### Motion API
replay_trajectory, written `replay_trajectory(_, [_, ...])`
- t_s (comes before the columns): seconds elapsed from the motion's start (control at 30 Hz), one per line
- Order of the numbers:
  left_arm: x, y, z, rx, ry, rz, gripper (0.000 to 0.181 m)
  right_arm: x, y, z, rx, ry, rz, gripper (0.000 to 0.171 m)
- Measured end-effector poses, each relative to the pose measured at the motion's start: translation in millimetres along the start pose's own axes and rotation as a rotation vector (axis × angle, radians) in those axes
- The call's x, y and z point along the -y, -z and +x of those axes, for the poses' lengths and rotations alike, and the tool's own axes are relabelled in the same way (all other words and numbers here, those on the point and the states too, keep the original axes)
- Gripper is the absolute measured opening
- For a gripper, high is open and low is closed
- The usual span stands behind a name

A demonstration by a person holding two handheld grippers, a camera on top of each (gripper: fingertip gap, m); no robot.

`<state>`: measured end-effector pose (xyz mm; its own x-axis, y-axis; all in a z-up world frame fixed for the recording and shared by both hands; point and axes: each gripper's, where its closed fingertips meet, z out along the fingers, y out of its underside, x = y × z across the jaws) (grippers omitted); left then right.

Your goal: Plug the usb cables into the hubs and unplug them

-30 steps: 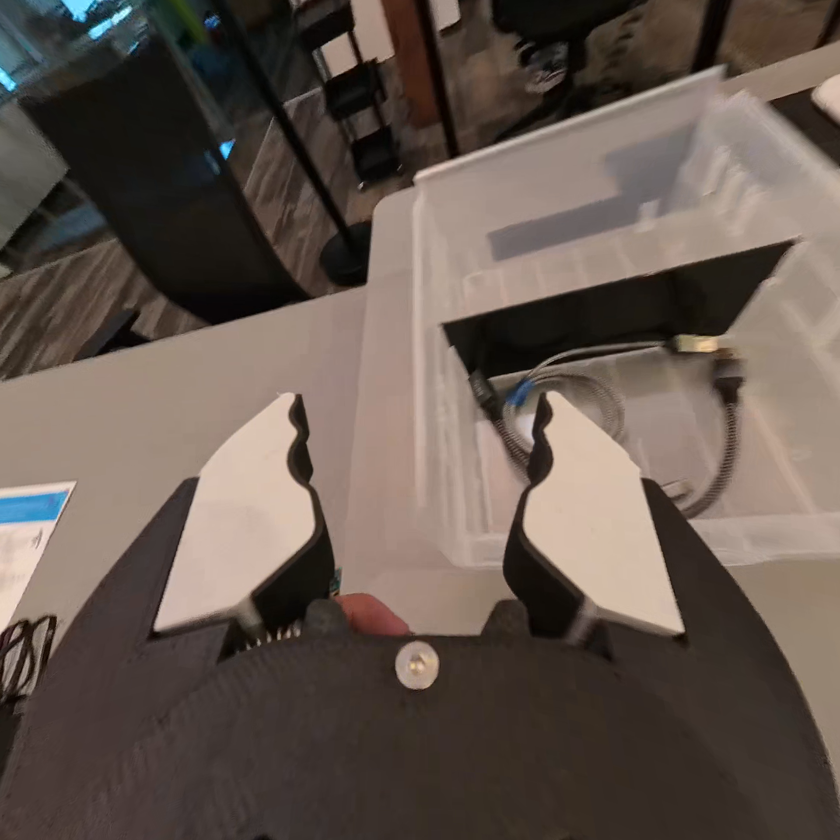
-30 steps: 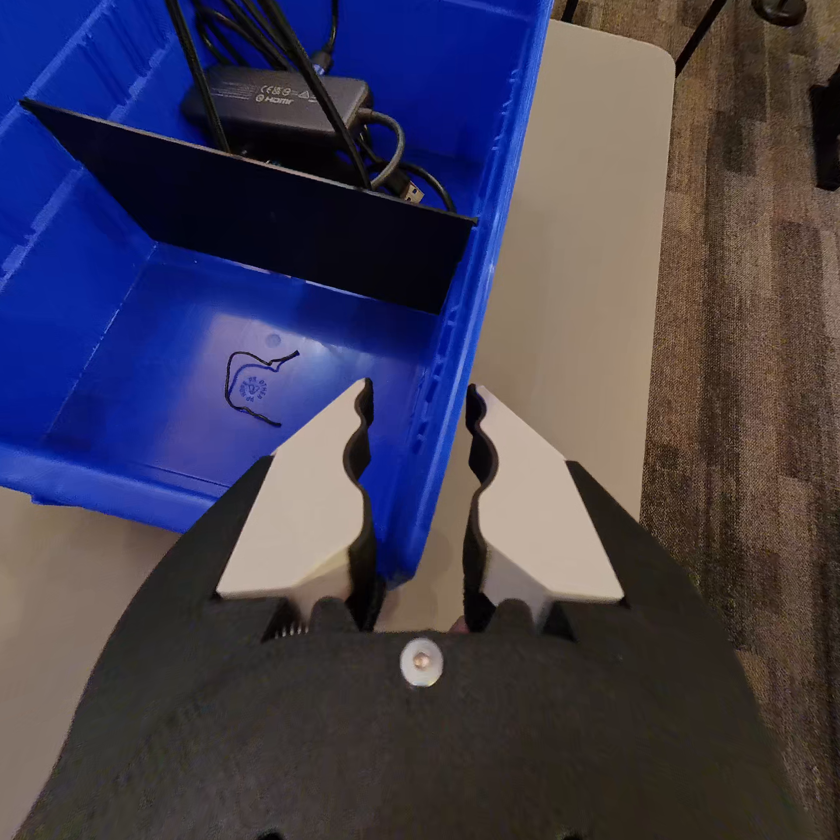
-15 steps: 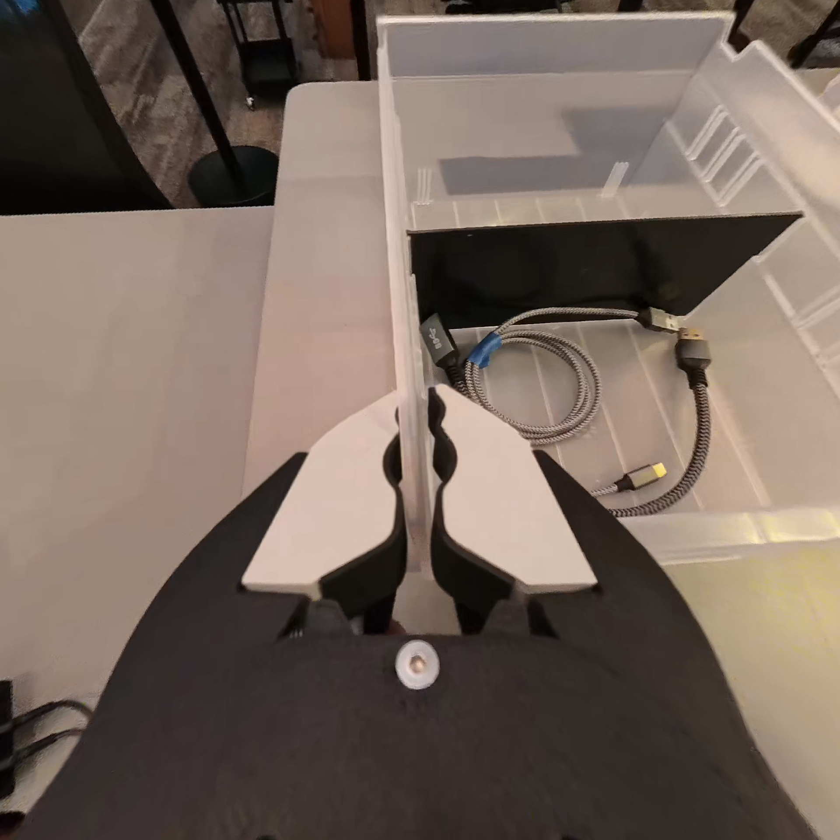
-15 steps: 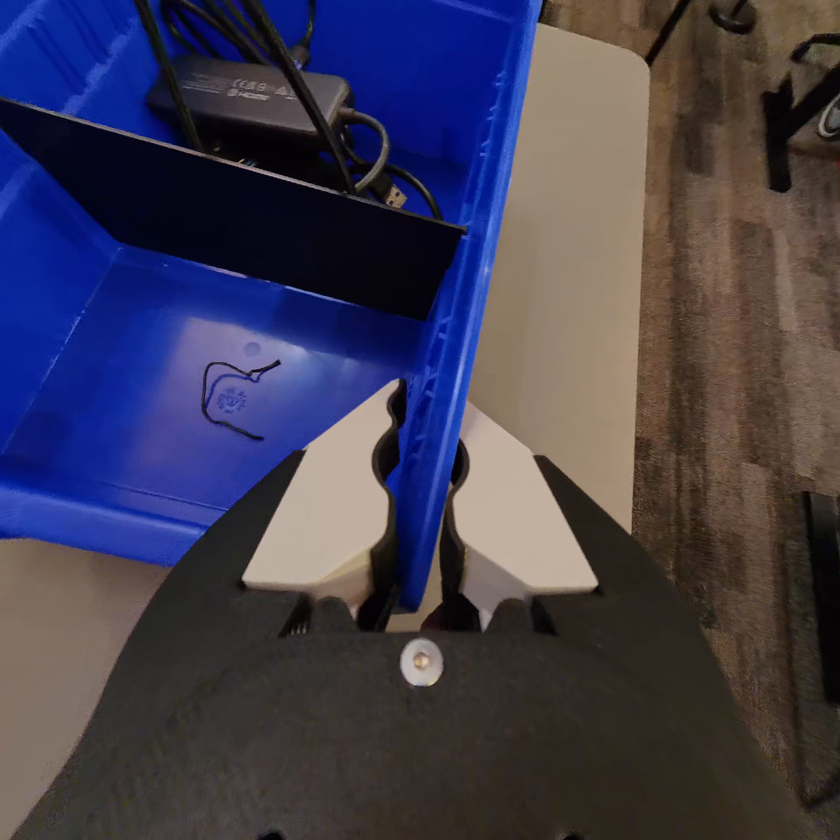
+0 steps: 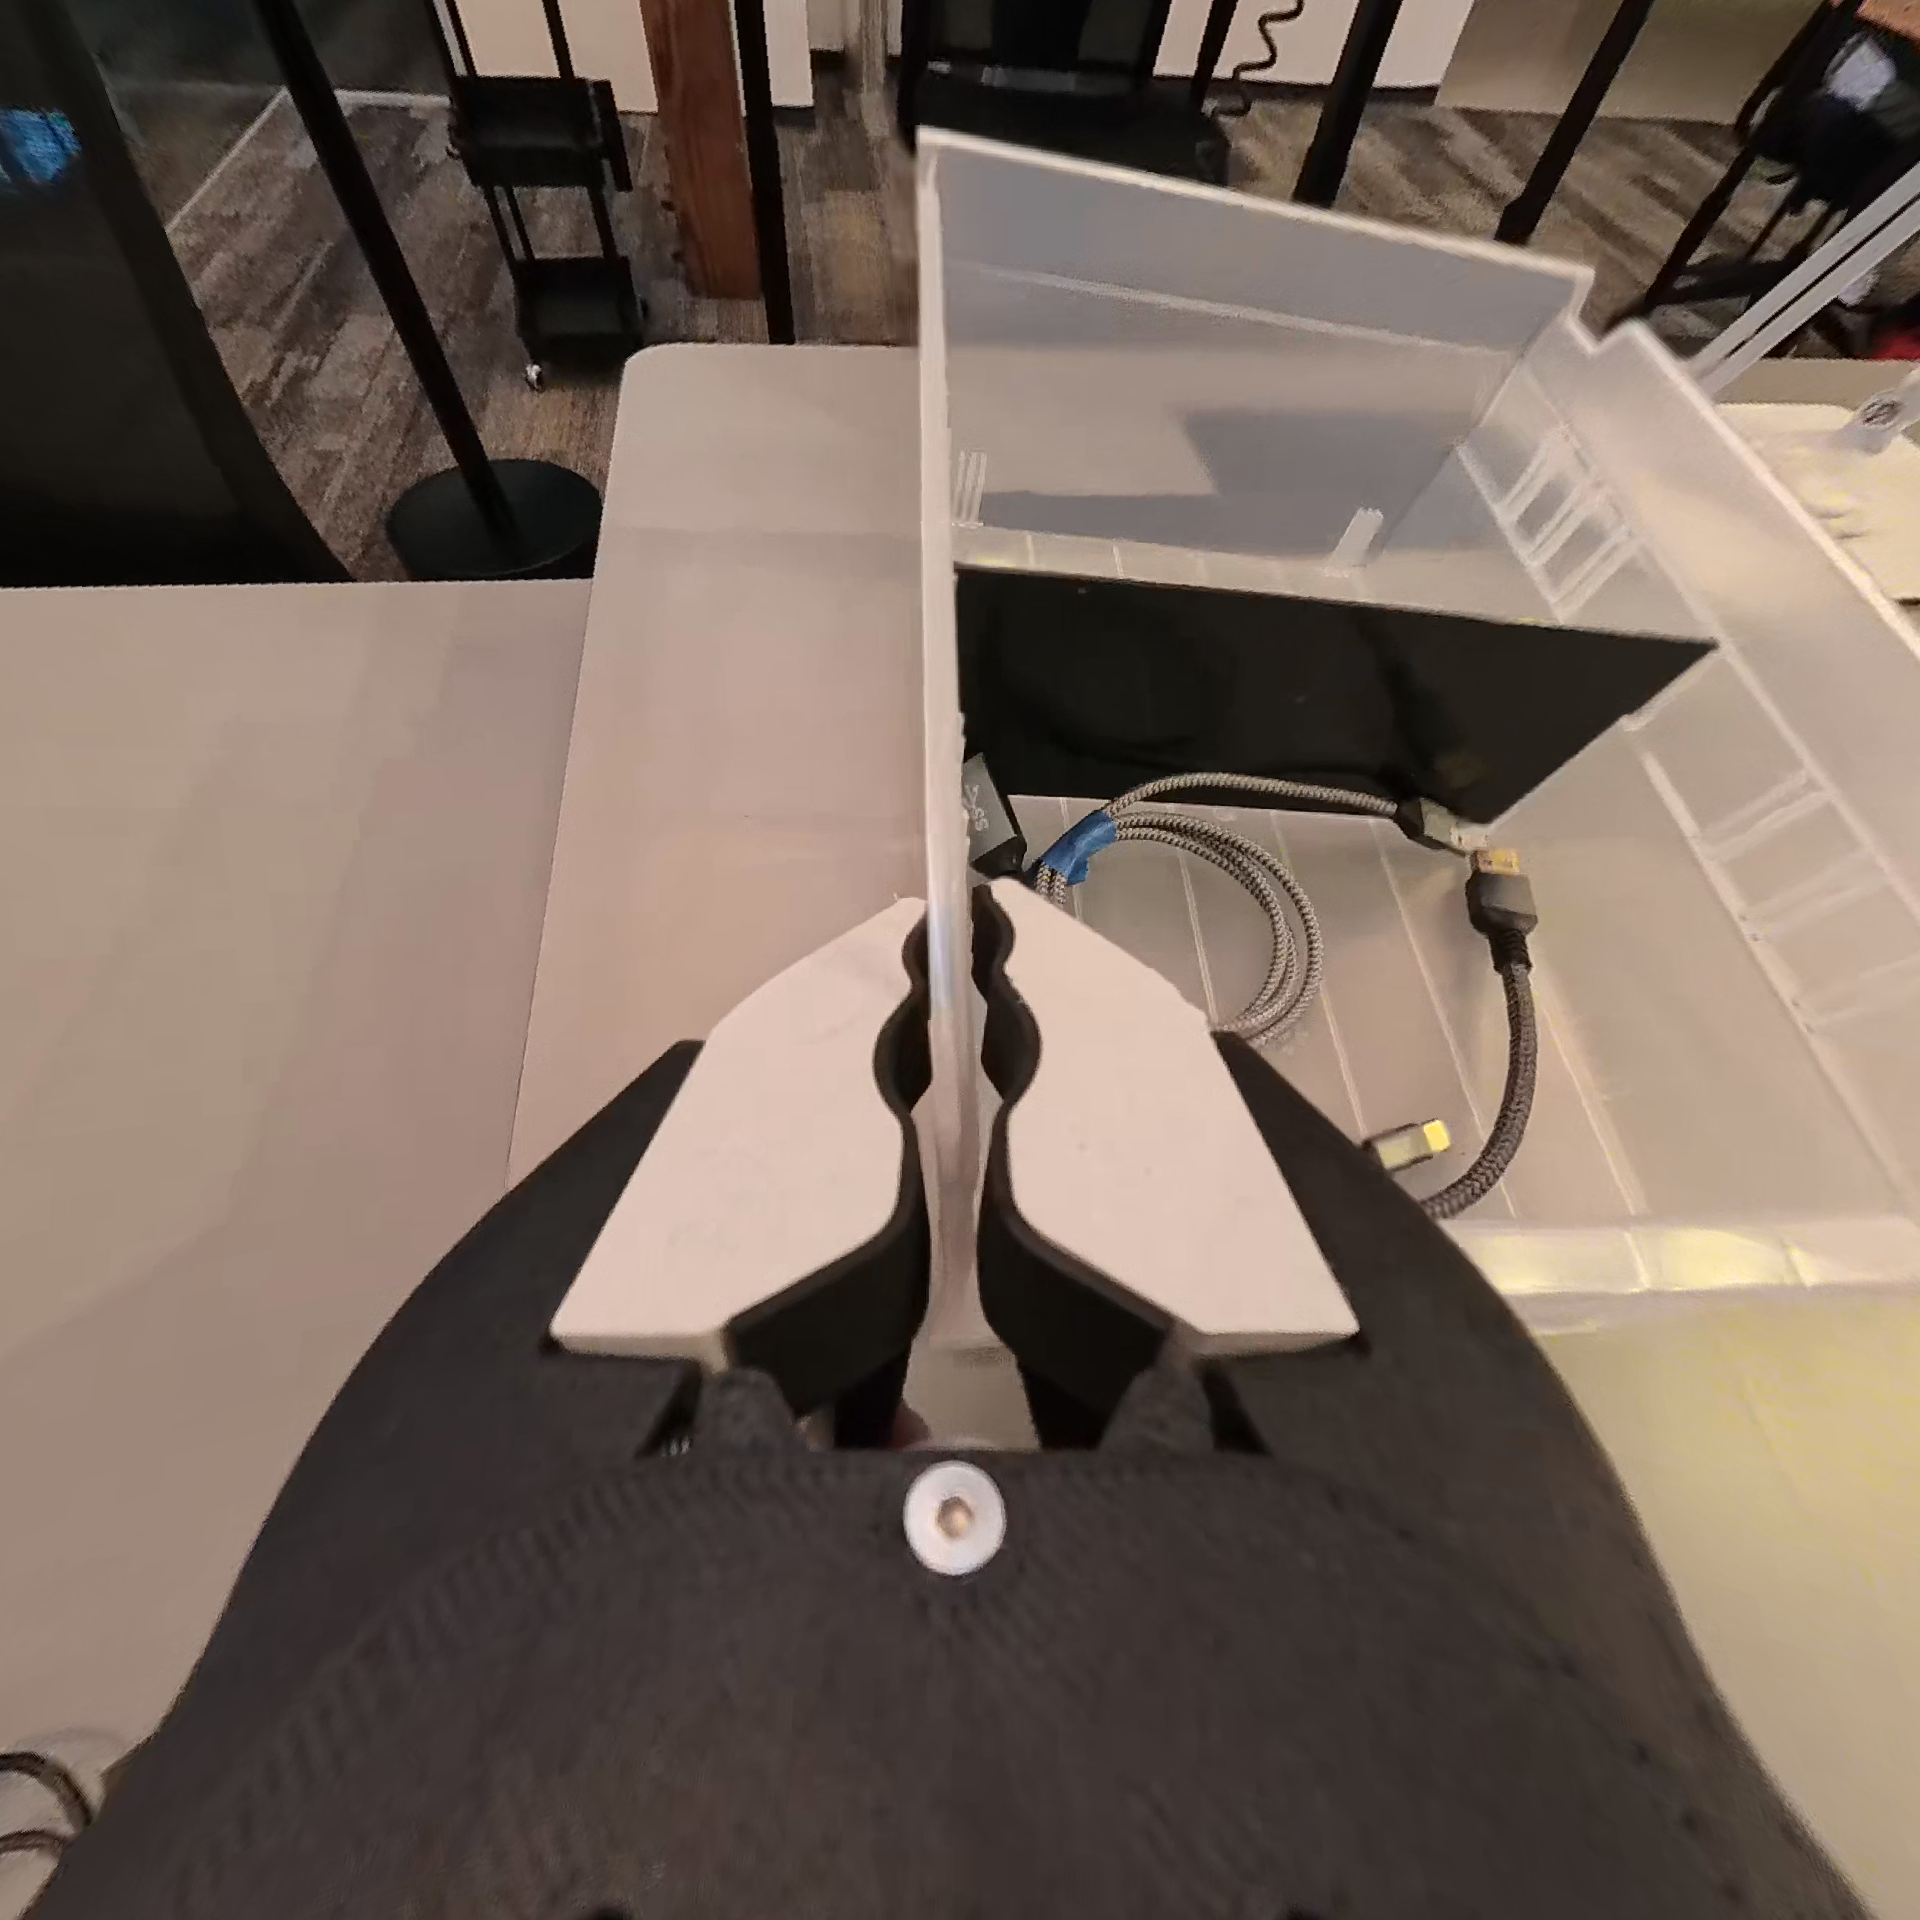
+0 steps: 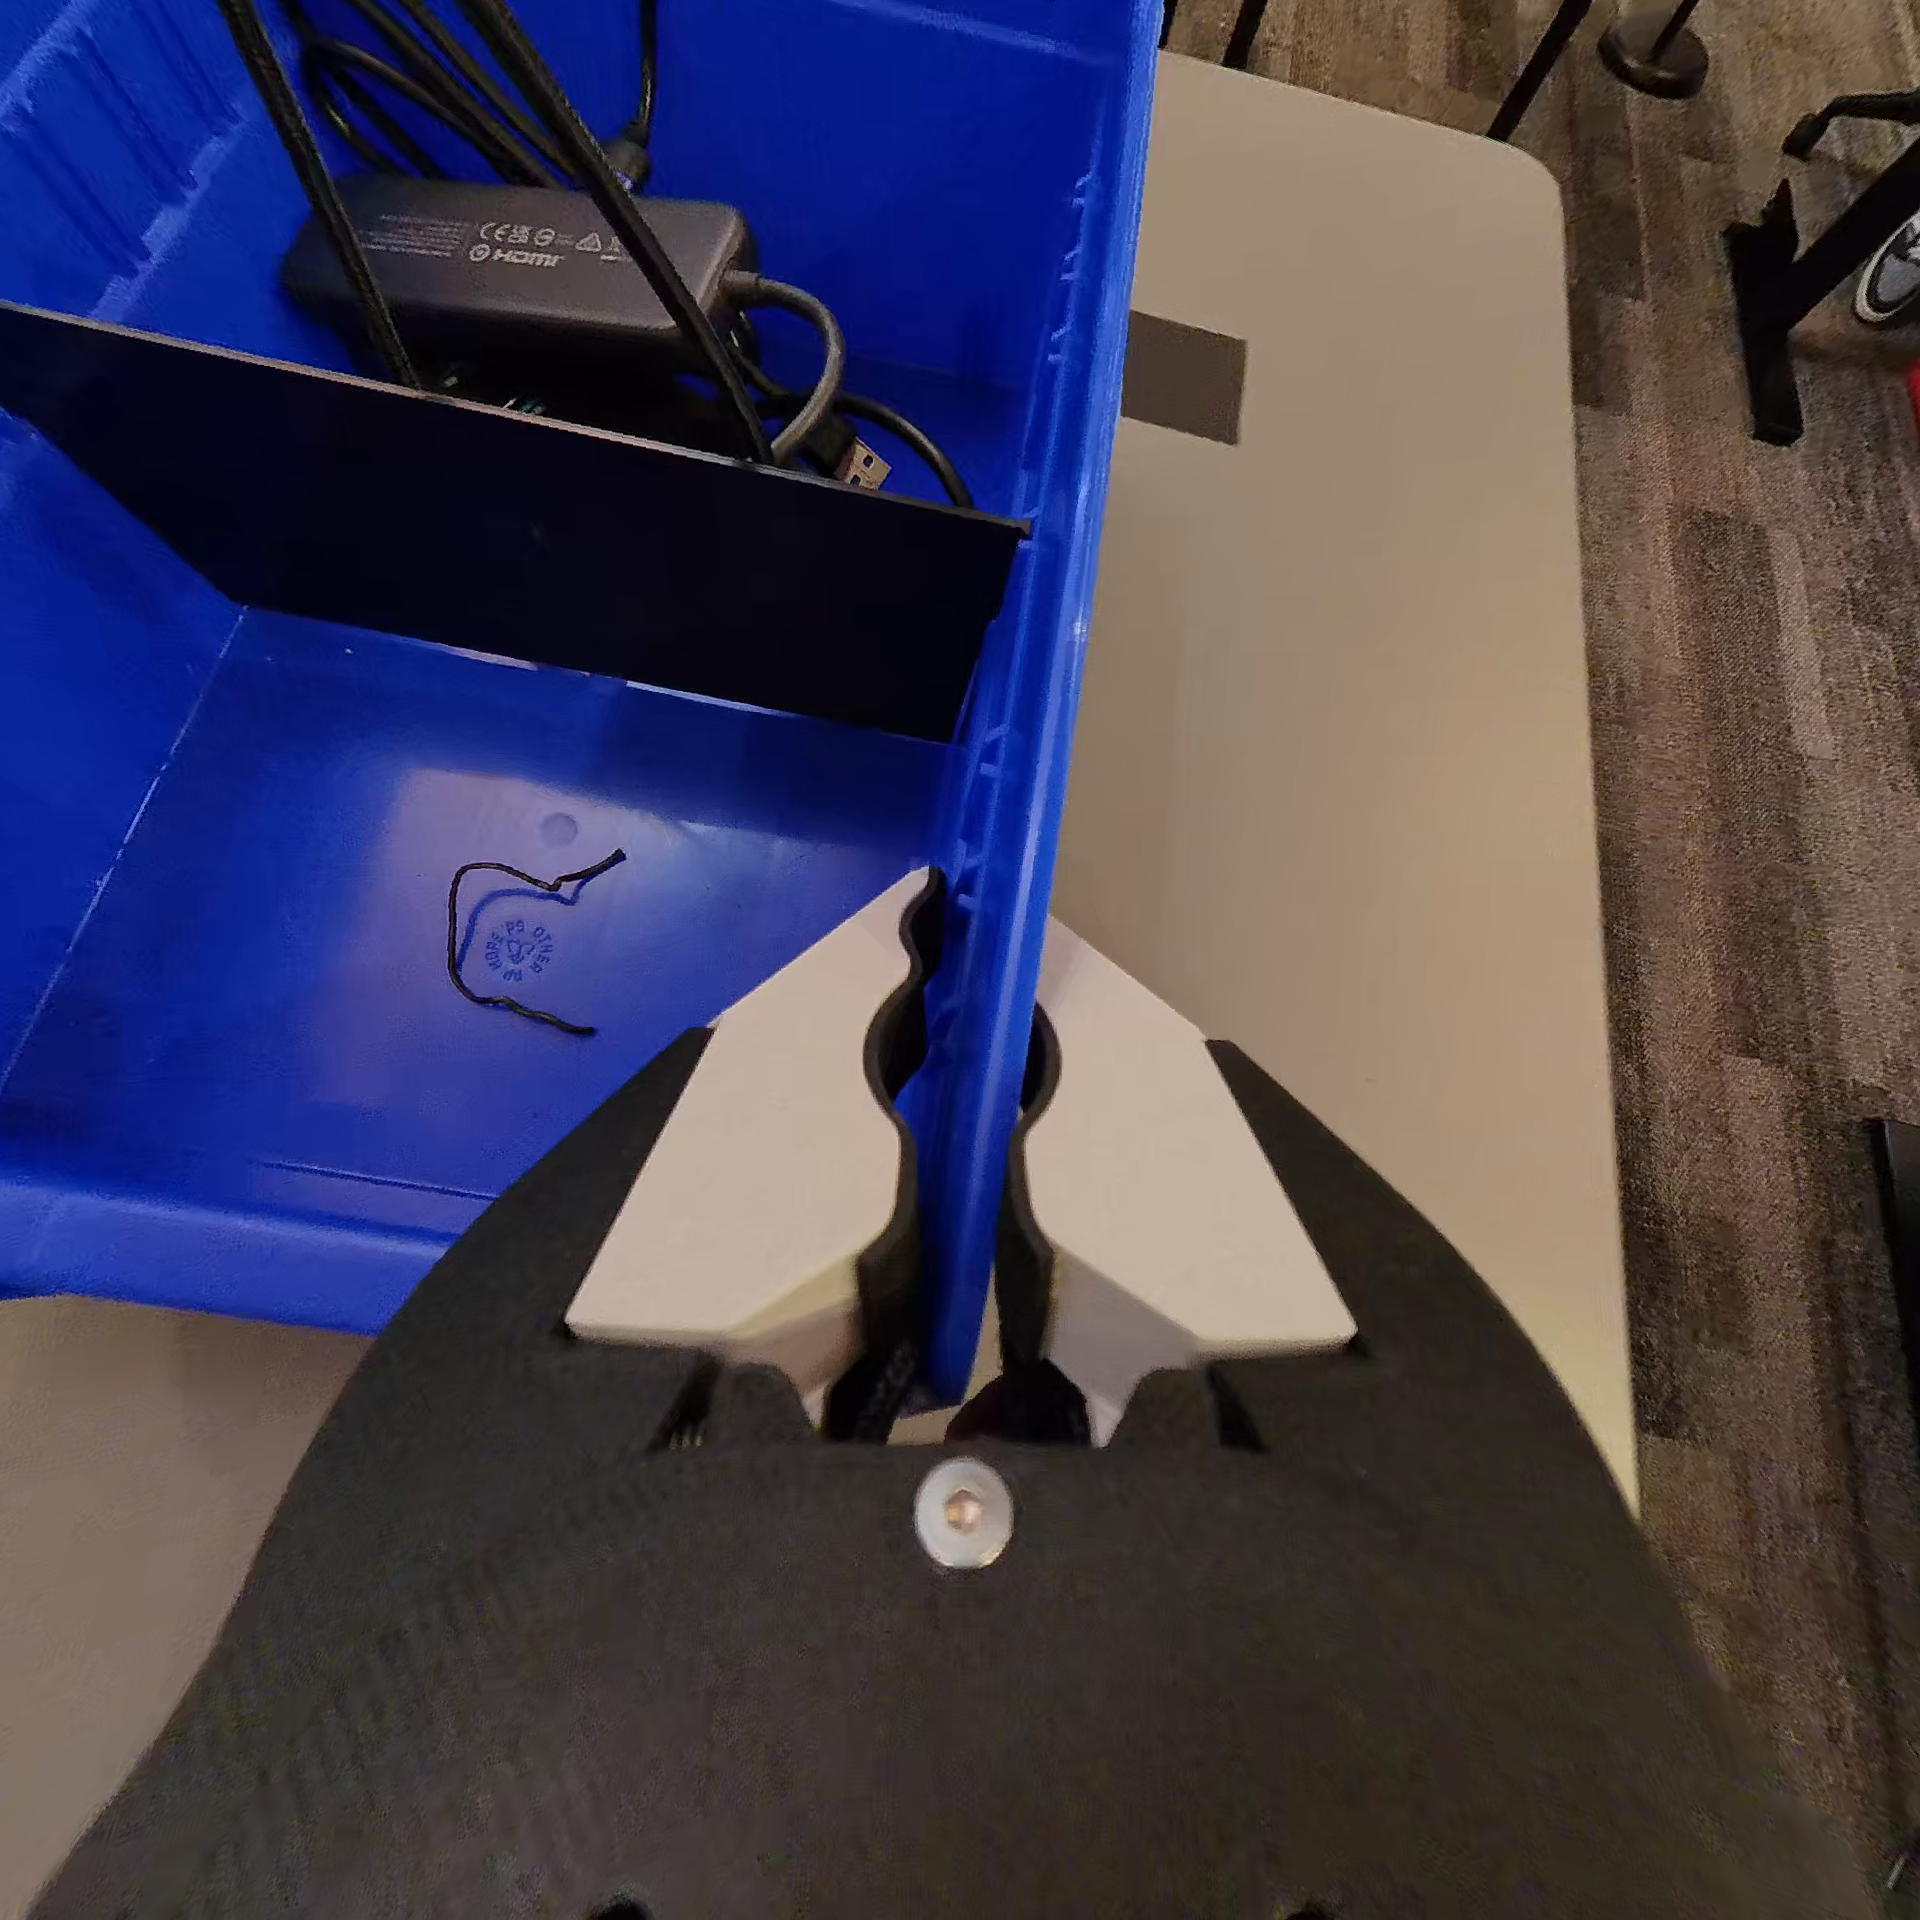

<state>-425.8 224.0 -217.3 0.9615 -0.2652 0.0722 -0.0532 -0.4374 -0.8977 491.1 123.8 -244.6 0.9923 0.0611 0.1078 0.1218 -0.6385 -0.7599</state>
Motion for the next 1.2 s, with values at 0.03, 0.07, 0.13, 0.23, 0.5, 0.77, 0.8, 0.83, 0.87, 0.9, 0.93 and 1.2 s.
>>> replay_trajectory(0.03, [1.2, 1.9, 0.9, -0.007, 0.004, 0.01, 0.005, -0.2, 1.3, -7.0, 0.002, 0.0, 0.002, 0.002])
replay_trajectory(0.07, [2.3, 3.8, 2.1, -0.014, 0.001, 0.018, 0.003, -0.3, 2.7, -14.3, 0.003, -0.001, 0.004, 0.002])
replay_trajectory(0.13, [3.3, 8.0, 7.0, -0.038, -0.002, 0.025, 0.005, 0.2, 5.1, -30.5, 0.009, 0.004, 0.012, 0.003])
replay_trajectory(0.23, [3.9, 13.3, 11.8, -0.048, -0.005, 0.047, 0.005, 1.5, 8.2, -57.1, 0.027, 0.016, 0.024, 0.005])
replay_trajectory(0.5, [14.2, 35.6, 17.6, -0.051, -0.039, 0.129, 0.005, 5.9, 15.8, -137.3, 0.098, 0.063, 0.022, 0.009])
replay_trajectory(0.77, [9.5, 57.1, 5.5, -0.033, -0.012, 0.187, 0.005, 12.7, 21.8, -225.7, 0.198, 0.118, 0.003, 0.021])
replay_trajectory(0.8, [8.8, 59.7, 3.5, -0.028, -0.009, 0.196, 0.005, 14.5, 21.7, -236.8, 0.204, 0.119, 0.008, 0.022])
replay_trajectory(0.83, [8.1, 62.1, 1.5, -0.025, -0.008, 0.202, 0.005, 16.2, 21.4, -248.2, 0.217, 0.115, 0.012, 0.022])
replay_trajectory(0.87, [7.5, 64.5, -0.8, -0.02, -0.006, 0.207, 0.005, 18.3, 21.1, -260.0, 0.233, 0.113, 0.015, 0.024])
replay_trajectory(0.9, [6.8, 66.9, -3.1, -0.017, -0.004, 0.211, 0.005, 20.5, 20.9, -271.4, 0.248, 0.116, 0.015, 0.027])
replay_trajectory(0.93, [6.2, 69.4, -5.6, -0.014, -0.003, 0.215, 0.005, 22.6, 20.2, -282.4, 0.261, 0.119, 0.015, 0.029])
replay_trajectory(1.2, [2.4, 91.4, -28.4, 0.041, 0.003, 0.271, 0.005, 43.1, 10.1, -364.3, 0.348, 0.146, 0.028, 0.037])
